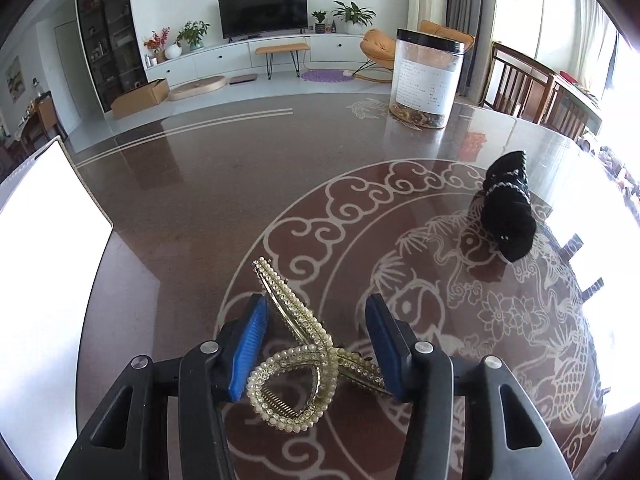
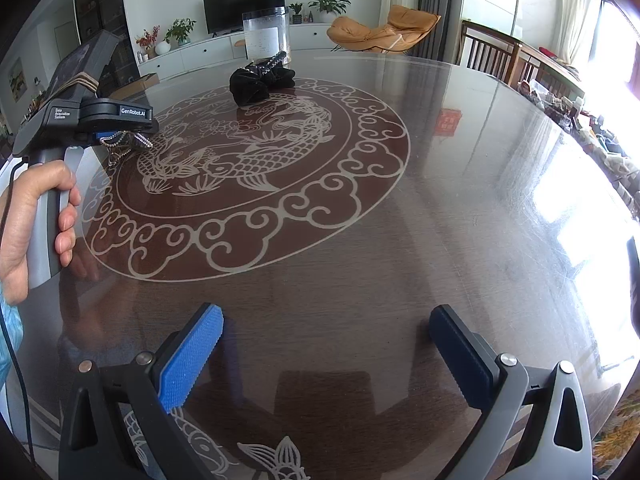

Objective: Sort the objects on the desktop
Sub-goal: 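Move the left tool to the gold pearl hair clip and close on it, then close the right tool on the black beaded pouch while the left tool holds the clip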

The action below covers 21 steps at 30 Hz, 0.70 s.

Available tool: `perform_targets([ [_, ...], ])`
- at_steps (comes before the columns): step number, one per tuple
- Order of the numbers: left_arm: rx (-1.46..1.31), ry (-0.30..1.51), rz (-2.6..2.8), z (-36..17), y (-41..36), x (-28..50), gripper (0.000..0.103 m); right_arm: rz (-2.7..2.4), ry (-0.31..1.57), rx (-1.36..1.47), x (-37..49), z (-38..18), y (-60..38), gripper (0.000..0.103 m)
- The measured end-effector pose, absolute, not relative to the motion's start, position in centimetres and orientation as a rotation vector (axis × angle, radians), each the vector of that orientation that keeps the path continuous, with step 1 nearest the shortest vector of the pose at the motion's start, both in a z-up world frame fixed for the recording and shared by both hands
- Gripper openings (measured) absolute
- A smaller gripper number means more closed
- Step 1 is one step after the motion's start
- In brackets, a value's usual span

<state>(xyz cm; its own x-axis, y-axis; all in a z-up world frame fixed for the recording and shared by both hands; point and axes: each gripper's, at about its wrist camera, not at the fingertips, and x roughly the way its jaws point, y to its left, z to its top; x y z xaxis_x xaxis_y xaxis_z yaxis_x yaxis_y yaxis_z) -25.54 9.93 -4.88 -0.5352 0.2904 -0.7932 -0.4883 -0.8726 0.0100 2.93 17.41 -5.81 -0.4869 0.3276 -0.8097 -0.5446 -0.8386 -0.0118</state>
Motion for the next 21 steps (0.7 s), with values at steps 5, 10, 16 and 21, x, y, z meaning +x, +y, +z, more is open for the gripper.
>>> perform_targets([
  [5,-1.15,0.376,2.366,-4.8,7.7,-21.3,0.051,2.316,0.337,-1.187,2.9,-5.8,17.4,0.103],
  [10,-1.118,0.433,2.331,-4.8,5.1,-17.4,0.051,2.316,0.337,-1.187,2.9,-5.8,17.4,0.103],
  [16,-1.176,0.429,2.369,-5.2,3.1,-16.8,0.087,2.316,0.337,-1.187,2.9,-5.8,17.4,0.103],
  [21,-1.252,0.363,2.326,-6.0,2.3,-17.8,0.103,2.316,0.338,-1.186,2.9,-5.9,17.5,0.103],
])
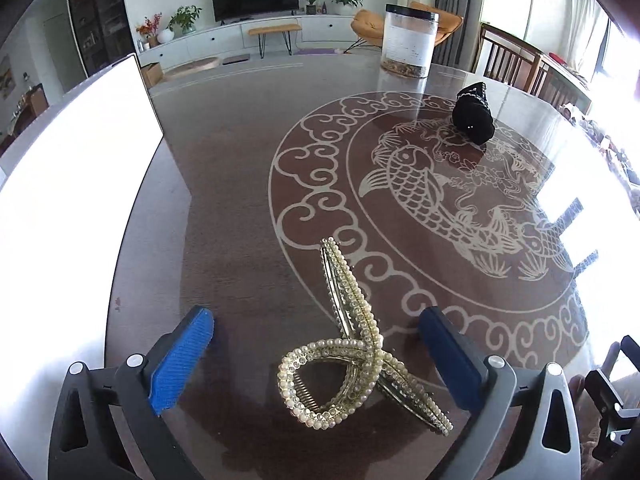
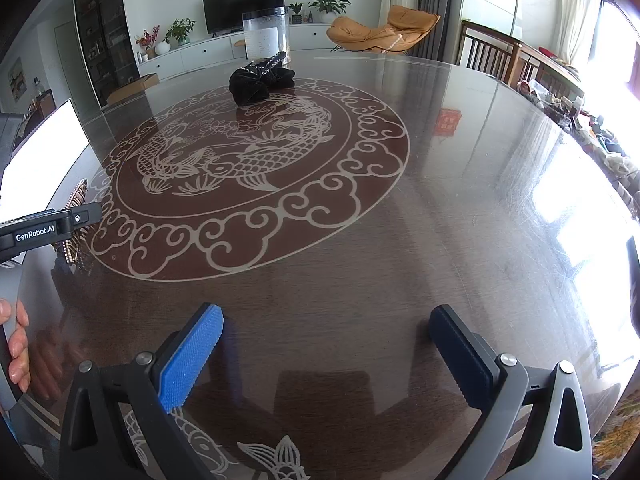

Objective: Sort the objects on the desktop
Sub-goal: 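Close the right tool on the black beaded pouch while the left tool holds the clip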

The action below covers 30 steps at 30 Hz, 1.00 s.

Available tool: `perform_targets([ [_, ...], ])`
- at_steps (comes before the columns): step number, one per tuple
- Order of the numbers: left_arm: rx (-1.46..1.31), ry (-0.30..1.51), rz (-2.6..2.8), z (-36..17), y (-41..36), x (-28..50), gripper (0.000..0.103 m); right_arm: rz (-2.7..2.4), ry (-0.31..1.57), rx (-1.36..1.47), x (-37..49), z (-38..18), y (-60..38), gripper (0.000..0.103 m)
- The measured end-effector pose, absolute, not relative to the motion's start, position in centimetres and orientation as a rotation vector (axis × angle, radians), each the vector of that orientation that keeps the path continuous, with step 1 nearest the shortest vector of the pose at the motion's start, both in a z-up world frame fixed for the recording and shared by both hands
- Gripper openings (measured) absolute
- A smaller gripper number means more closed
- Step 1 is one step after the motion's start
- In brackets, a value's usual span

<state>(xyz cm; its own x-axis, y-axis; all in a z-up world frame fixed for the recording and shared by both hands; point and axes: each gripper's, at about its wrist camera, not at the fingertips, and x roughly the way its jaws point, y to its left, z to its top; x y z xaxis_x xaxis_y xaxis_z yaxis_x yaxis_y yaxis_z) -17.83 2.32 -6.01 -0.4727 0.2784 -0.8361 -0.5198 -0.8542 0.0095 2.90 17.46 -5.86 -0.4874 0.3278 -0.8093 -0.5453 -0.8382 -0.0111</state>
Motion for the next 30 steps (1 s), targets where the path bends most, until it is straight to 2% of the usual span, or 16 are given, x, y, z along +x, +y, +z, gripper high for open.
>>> perform_targets([
  [16,-1.251,0.357,2.333,-6.0,2.3,-17.7,0.103,2.37,0.332,-1.229,1.8,-5.8,17.7,0.103],
  [23,-1.251,0.357,2.333,-5.9,2.3,-17.7,0.103,2.539,0.4,-1.307,-10.2,-3.1,21.3,0.103],
  [30,-1.251,0.357,2.333,-5.9,2.3,-17.7,0.103,2.484,0.696,-1.241,-19.5,-2.0,24.3,0.103],
])
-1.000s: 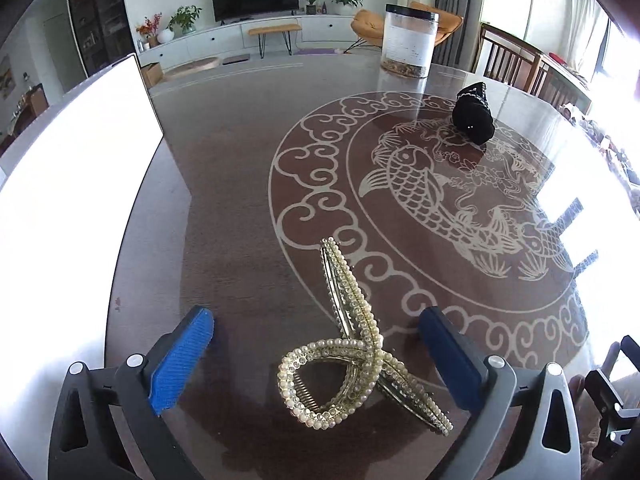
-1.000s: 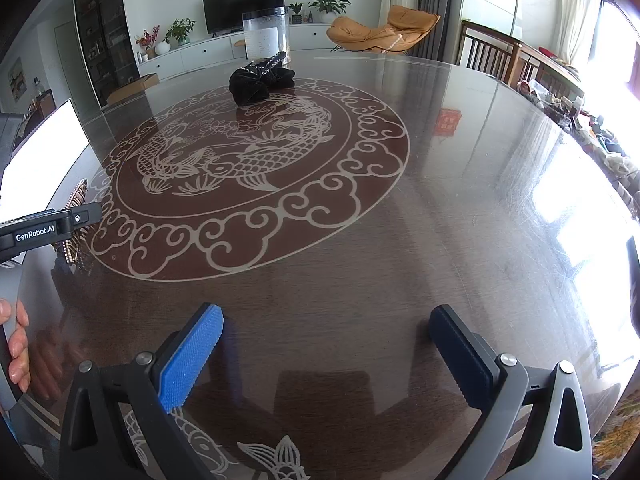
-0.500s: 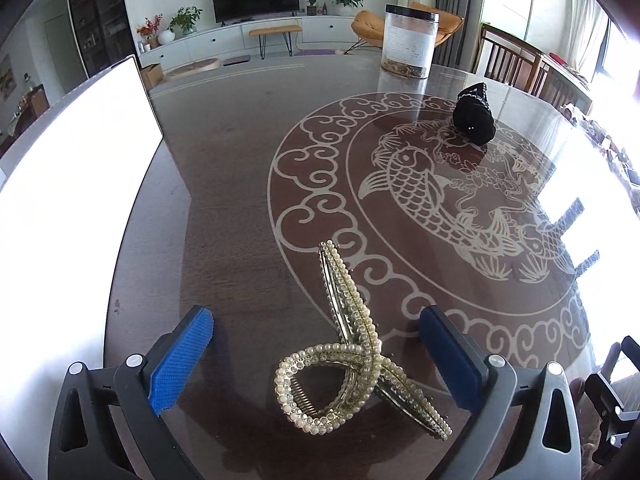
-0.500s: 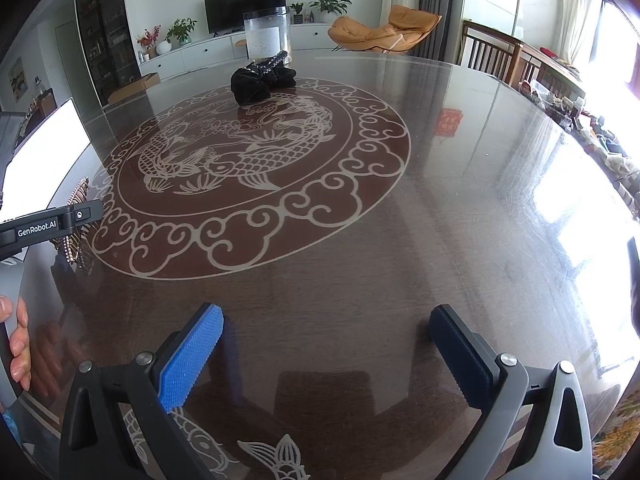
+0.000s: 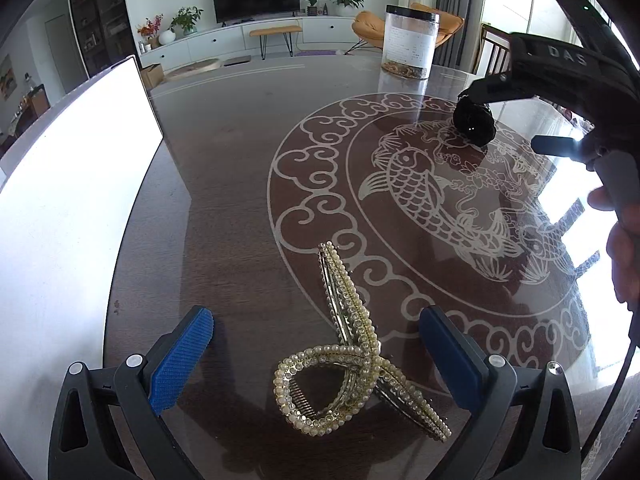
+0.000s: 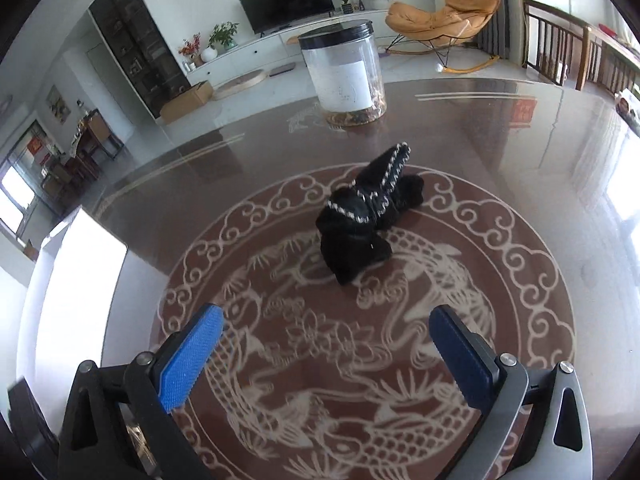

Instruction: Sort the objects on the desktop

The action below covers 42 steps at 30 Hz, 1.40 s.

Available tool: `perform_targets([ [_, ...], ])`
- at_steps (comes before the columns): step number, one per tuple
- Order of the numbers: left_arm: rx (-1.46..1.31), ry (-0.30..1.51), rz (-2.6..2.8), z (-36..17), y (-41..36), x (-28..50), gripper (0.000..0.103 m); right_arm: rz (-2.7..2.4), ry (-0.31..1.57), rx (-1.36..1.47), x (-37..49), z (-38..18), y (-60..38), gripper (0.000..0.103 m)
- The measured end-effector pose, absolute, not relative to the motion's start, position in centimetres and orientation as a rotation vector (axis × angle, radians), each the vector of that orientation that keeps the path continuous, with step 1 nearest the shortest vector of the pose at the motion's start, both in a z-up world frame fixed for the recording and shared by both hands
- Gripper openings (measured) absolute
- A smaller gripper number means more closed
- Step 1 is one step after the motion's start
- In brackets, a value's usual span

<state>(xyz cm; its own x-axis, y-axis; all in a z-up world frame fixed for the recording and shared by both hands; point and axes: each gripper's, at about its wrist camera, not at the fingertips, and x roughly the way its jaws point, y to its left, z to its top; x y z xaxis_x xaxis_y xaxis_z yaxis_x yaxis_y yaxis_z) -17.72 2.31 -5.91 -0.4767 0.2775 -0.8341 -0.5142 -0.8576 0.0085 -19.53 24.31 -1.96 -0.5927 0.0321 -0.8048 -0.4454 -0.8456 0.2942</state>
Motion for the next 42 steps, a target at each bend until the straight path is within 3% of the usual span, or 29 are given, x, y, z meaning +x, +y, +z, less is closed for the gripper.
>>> perform_targets([
  [4,-1.25,0.358,2.334,-5.8,2.3,-17.7,0.103,2.436,0.74,-1.234,-21.9,-2.3,25.9,0.103],
  [9,-1.25,0.358,2.335,-5.8,2.3,-17.7,0.103,2.428,0.645,-1.283,-23.8,-3.1,25.9,0.099],
  [12,-1.25,0.358,2.335,-5.8,2.3,-17.7,0.103,2.44,0.622,-1.315,-24.3,-3.8,25.8,0.076],
  [15,-1.25,0.359,2.336,-5.8,2.3,-17.7,0.103,2.47,0.608,-1.332,-24.0,-4.6,25.6,0.031],
  [16,-1.249,0.358,2.336,-5.7,2.2,-17.7,0.103,2.482,0.573,-1.315,-23.6,-4.7,25.4,0.03],
  [24,-1.249,0.358,2.336,-5.8,2.3,-17.7,0.103,2.588,0.48,-1.292,-18.7,-4.8,23.5,0.029],
  [38,-1.25,0.358,2.337,-5.8,2.3,-17.8,0.103,2.619,0.349,-1.275,0.2,-4.7,15.7,0.029],
  [39,-1.25,0.358,2.337,-5.8,2.3,-17.7,0.103,2.602,0.344,-1.272,0.5,-4.8,15.7,0.033],
  [41,-1.25,0.358,2.337,-5.8,2.3,-17.7,0.103,2.576,0.317,-1.263,0.8,-5.0,15.6,0.052],
  [42,-1.25,0.358,2.337,-5.8,2.3,-17.7,0.103,2.551,0.298,-1.262,0.7,-5.1,15.7,0.078],
])
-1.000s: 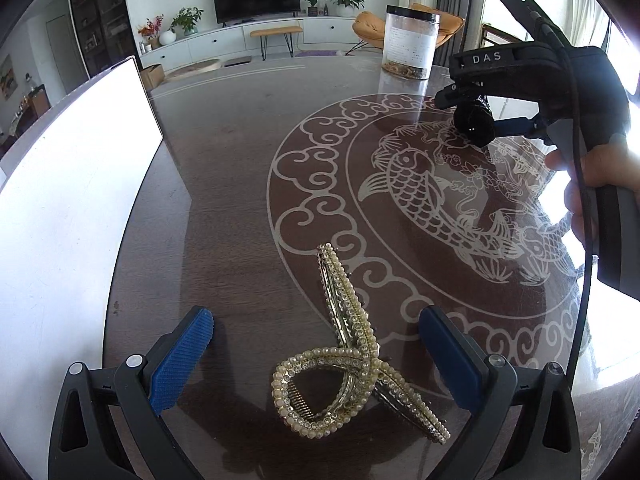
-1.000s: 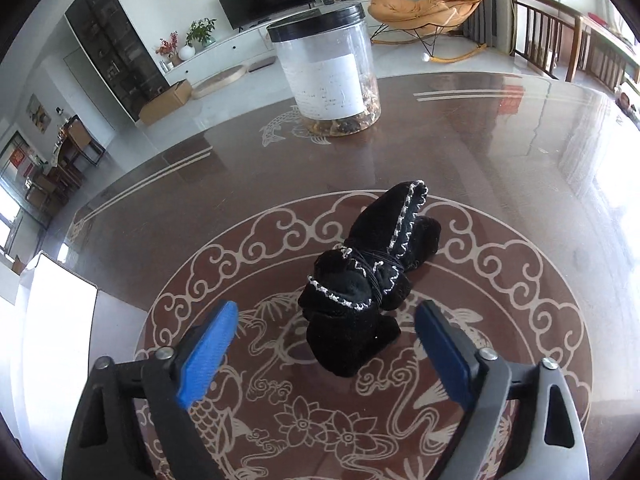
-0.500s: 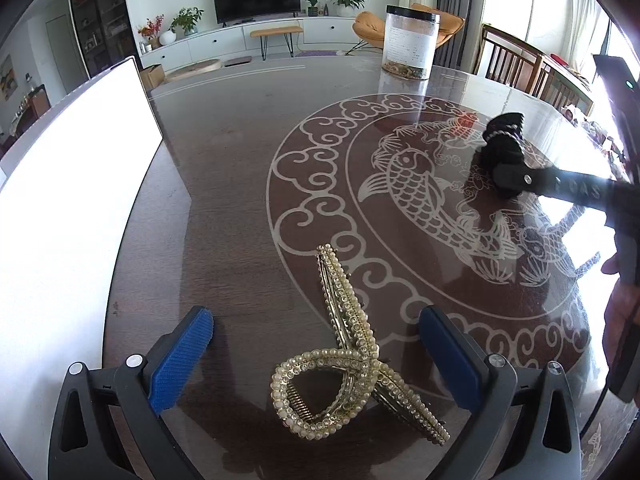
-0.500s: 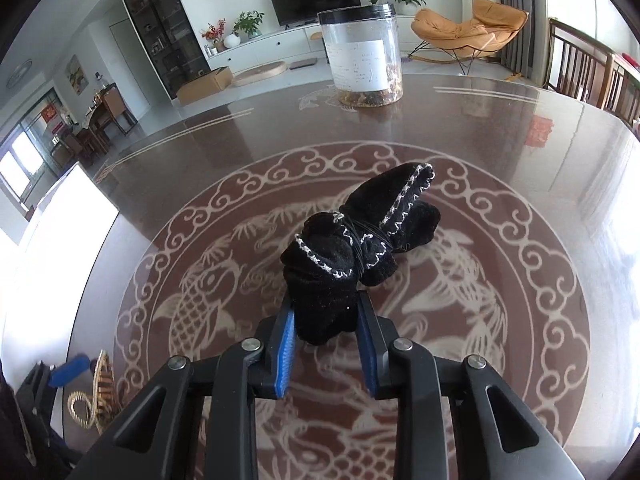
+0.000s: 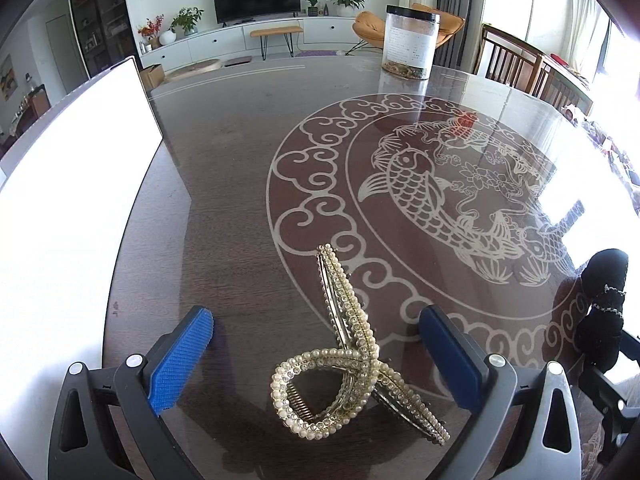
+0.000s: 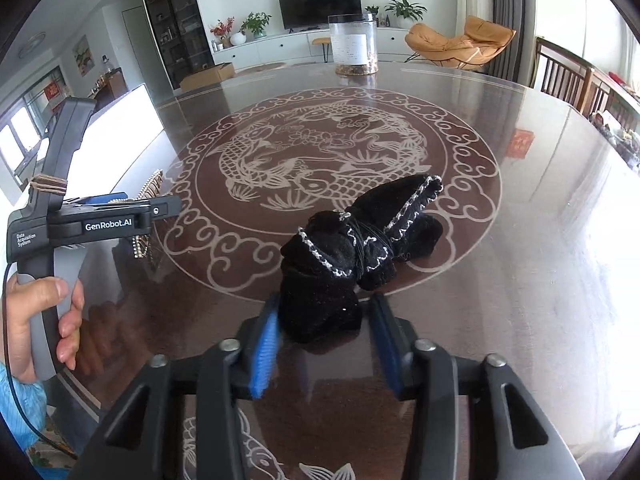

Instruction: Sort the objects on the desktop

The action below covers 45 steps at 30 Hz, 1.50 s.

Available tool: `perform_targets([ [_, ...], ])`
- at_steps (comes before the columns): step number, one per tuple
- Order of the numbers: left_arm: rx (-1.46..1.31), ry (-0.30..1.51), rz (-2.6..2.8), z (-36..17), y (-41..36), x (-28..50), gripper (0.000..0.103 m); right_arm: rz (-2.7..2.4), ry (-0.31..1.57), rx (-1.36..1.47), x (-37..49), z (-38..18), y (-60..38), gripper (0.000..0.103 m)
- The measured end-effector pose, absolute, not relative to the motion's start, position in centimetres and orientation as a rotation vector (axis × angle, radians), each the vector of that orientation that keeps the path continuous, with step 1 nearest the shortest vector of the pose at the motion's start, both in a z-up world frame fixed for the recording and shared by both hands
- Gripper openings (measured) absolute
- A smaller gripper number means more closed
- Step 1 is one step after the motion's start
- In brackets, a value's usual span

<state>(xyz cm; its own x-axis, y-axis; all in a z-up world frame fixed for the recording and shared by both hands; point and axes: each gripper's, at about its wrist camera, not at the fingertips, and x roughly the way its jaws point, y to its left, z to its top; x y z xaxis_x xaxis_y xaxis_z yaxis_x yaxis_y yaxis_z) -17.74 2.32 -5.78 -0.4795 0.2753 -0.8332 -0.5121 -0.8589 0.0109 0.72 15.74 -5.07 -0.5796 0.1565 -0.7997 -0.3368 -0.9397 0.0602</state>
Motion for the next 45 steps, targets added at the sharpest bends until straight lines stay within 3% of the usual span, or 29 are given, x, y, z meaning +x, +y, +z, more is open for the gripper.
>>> perform_targets([
  [1,-1.25,0.358,2.337,-5.8,2.3,-17.8,0.103,2.534,0.292,-1.252,0.7,-5.2,15.8,0.095],
  [9,-1.249,0.356,2.338,-5.7,2.3,-17.7,0.103,2.506,0.222,-1.29,-1.0,-5.9,15.2,0.103],
  [45,-1.25,0.354,2.336,-5.7,2.3,-17.8,0.103,2.506,0.219,-1.288,-0.9,-6.0,15.2,0.103],
])
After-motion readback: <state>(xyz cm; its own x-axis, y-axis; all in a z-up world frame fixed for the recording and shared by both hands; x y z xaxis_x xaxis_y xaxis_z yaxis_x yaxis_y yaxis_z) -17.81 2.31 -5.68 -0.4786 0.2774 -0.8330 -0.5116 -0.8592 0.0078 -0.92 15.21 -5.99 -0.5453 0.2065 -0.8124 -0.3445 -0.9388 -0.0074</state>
